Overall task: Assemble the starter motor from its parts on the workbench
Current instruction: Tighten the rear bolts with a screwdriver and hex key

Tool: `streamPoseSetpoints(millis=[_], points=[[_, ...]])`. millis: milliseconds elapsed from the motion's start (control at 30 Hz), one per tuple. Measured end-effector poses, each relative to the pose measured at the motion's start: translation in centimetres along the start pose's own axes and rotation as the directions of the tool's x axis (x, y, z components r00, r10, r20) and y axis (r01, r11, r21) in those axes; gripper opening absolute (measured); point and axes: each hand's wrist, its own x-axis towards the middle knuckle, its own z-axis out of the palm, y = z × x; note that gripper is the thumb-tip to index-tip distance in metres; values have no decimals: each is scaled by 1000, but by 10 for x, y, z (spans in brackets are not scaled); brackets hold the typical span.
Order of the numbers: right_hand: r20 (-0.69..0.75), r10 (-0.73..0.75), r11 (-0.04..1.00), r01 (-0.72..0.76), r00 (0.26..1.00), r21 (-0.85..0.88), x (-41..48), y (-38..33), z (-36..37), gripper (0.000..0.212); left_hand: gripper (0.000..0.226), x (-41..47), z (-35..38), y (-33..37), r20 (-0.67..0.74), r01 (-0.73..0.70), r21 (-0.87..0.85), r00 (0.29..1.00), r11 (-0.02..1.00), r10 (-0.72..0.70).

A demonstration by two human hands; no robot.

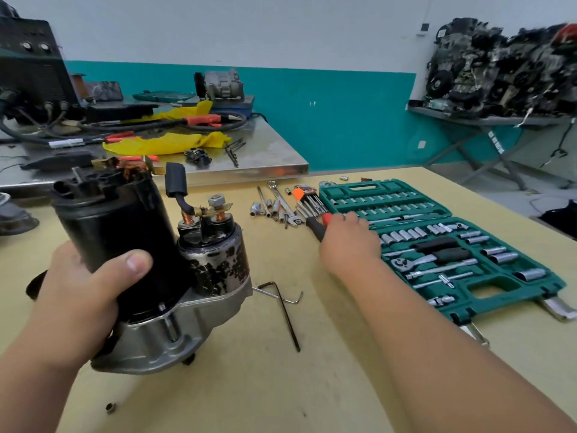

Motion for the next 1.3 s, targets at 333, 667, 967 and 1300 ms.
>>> streamPoseSetpoints(millis=[333,667,967,1300], points=[[74,-30,994,37,997,-103,-45,21,-17,48,55,3,-5,-15,13,39,-93,999,995,-38],[257,-69,980,113,964,-163,-75,30,-19,42,54,-4,13,24,77,-114,-113,989,987,123],[41,-9,1000,10,999,-27,-6,21,-30,19,32,-9,21,47,133,-81,-123,986,989,97],[234,27,986,13,972,-168,29,8,-21,27,32,-10,20,50,132,-66,-183,987,981,91]])
